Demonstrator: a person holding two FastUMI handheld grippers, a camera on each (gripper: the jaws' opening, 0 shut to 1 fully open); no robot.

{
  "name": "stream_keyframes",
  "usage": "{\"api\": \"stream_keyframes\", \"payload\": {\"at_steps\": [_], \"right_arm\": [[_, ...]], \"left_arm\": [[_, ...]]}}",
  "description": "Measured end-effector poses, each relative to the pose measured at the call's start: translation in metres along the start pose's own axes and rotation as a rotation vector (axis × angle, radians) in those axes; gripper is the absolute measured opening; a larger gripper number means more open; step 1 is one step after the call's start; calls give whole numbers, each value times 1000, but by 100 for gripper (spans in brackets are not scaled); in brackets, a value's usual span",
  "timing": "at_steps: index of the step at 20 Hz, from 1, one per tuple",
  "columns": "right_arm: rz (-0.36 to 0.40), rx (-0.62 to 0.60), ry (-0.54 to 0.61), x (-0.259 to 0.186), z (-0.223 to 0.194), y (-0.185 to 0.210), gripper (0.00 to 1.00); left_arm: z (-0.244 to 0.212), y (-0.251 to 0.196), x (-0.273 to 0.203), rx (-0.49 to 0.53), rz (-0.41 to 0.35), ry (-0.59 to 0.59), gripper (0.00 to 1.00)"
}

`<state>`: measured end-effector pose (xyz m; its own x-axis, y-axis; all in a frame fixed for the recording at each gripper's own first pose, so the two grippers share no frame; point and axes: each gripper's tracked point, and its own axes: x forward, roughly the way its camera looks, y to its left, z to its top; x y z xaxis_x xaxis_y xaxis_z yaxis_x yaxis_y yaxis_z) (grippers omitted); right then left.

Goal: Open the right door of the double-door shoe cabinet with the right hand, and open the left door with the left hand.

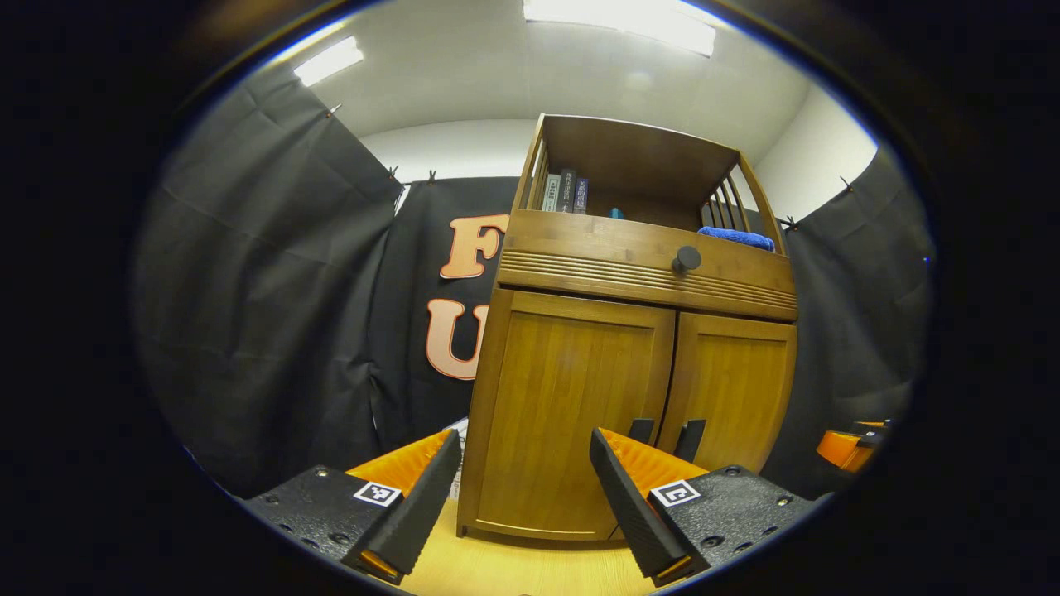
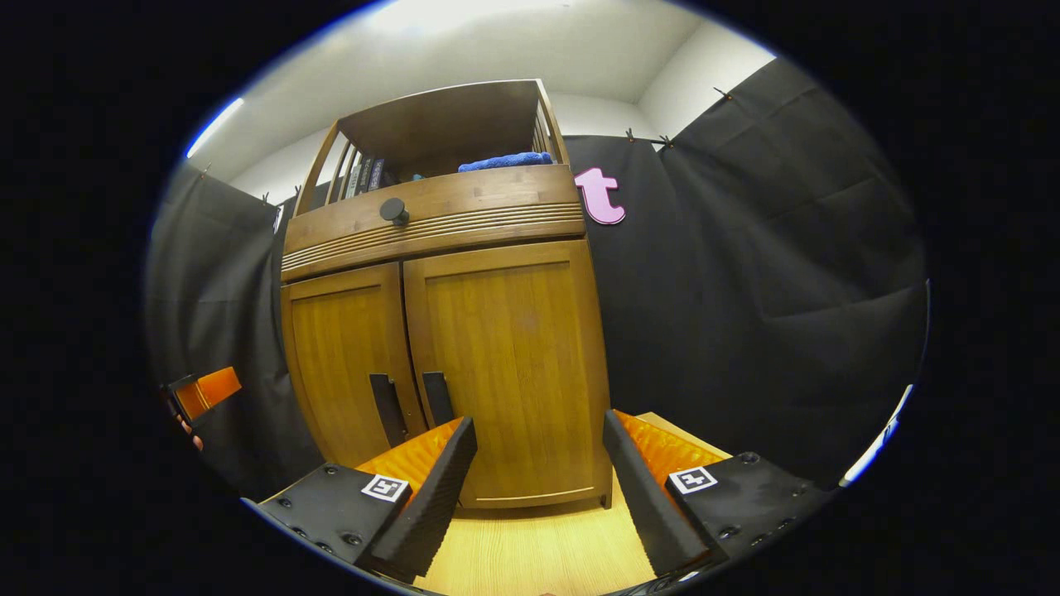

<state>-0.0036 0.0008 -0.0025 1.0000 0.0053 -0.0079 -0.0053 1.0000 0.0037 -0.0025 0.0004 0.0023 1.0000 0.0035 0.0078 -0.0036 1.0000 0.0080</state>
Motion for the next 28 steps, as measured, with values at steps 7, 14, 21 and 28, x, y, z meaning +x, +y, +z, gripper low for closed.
{"api": "stream_keyframes", "payload": {"at_steps": [7, 14, 21, 28], "right_arm": [[5, 3, -4, -2, 2, 1, 99], [5, 0, -6, -5, 3, 1, 99], [23, -20, -32, 0, 14, 6, 99], [117, 24, -45, 33, 27, 31, 92]], "left_arm": [[1, -1, -1, -4, 0, -1, 95], [3, -2, -3, -10, -2, -5, 92], [4, 0, -8, -23, -3, -4, 92], [8, 5, -15, -8, 4, -9, 95]]}}
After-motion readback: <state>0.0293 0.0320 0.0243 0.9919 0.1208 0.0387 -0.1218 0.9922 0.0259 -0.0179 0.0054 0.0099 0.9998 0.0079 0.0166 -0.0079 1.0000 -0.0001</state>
